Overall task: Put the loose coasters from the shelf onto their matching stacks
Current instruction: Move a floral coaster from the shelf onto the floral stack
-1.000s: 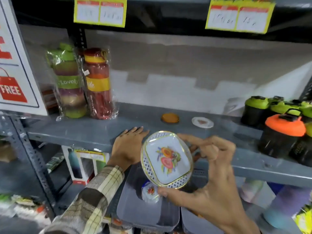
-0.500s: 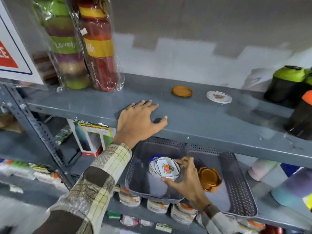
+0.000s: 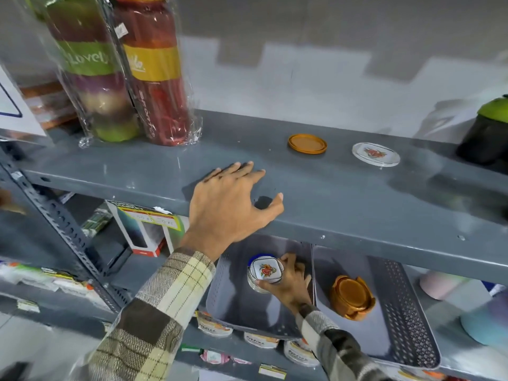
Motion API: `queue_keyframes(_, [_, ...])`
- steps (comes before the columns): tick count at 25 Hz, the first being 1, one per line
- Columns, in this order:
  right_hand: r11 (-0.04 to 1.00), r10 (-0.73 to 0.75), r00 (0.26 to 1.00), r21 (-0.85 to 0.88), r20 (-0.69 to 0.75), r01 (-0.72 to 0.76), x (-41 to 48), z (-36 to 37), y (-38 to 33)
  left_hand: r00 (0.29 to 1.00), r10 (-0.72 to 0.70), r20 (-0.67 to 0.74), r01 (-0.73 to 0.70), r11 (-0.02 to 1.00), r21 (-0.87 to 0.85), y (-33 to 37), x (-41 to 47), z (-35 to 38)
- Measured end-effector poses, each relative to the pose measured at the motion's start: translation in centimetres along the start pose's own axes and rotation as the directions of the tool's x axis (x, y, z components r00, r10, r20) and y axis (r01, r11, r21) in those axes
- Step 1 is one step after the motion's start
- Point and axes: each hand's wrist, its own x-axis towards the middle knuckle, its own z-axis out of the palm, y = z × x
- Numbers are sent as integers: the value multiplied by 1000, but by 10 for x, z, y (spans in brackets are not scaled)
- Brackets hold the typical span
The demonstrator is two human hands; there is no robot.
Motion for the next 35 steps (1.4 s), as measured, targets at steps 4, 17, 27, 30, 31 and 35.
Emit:
queue_keyframes(4, [999, -7, 1000, -39, 4, 8, 7, 12, 5, 1000, 1, -13, -1, 1000, -3, -1, 1, 1])
queue_keyframes(17, [940, -122, 991, -314, 49, 131, -11, 24, 13, 1000, 14, -1, -14, 1000, 10, -2, 1, 2])
queue_keyframes(27, [847, -207, 970, -472, 128, 243, 0, 25, 14, 1000, 14, 4, -14, 1000, 22, -1, 1, 1])
queue_keyframes(30, [840, -229, 966, -476, 121, 258, 8, 26, 15, 1000, 14, 0, -14, 1000, 21, -2, 1, 1])
queue_keyframes(31, [845, -231, 966, -467, 119, 260, 10, 26, 15, 1000, 16, 0, -16, 1000, 21, -2, 1, 1])
queue_keyframes(35, [911, -192, 975, -348, 114, 221, 18, 27, 15, 1000, 20, -5, -20, 1000, 21, -2, 1, 1])
